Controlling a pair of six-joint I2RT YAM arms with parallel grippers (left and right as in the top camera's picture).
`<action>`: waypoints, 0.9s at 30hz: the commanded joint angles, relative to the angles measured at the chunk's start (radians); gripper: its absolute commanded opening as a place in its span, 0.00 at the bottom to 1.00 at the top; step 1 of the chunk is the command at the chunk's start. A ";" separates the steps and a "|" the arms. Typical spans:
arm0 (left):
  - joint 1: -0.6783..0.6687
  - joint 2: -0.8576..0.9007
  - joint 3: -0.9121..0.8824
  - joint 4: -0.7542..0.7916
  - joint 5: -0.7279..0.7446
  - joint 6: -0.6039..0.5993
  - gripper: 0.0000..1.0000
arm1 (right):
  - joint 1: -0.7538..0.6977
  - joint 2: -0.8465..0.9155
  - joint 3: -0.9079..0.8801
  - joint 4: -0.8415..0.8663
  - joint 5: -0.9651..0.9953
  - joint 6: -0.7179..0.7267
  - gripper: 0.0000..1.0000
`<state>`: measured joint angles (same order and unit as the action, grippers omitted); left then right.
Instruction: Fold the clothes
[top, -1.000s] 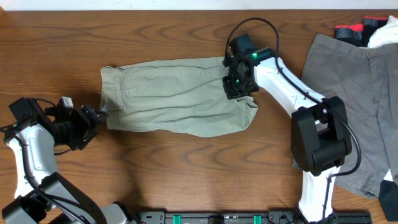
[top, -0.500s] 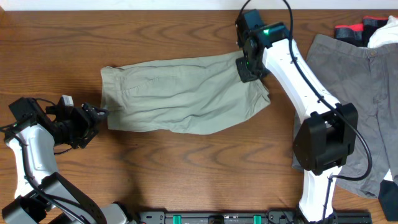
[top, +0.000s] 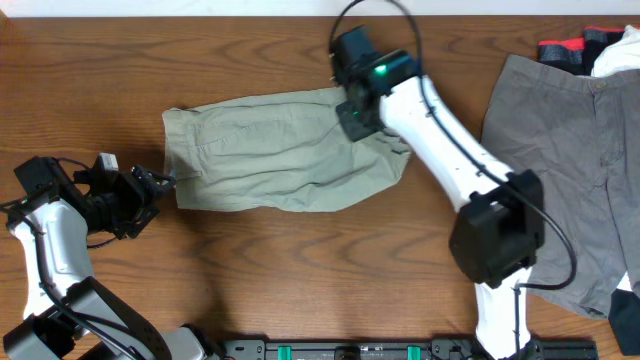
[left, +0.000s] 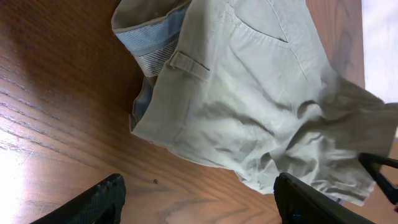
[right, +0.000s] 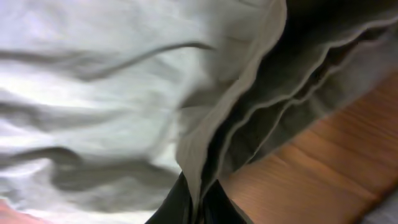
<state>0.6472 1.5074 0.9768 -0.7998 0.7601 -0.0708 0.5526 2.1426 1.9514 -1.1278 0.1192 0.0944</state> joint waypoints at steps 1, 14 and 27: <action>0.002 0.001 0.005 0.000 0.019 0.006 0.78 | 0.044 0.044 0.003 0.011 -0.021 -0.013 0.06; 0.002 0.001 0.005 0.000 0.018 0.006 0.78 | 0.128 0.098 0.003 0.084 -0.173 0.007 0.11; 0.002 0.001 0.005 -0.003 0.019 0.006 0.78 | 0.136 0.134 0.003 0.198 -0.190 0.137 0.10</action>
<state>0.6472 1.5074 0.9768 -0.8013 0.7605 -0.0708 0.6849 2.2360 1.9511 -0.9291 -0.0528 0.1986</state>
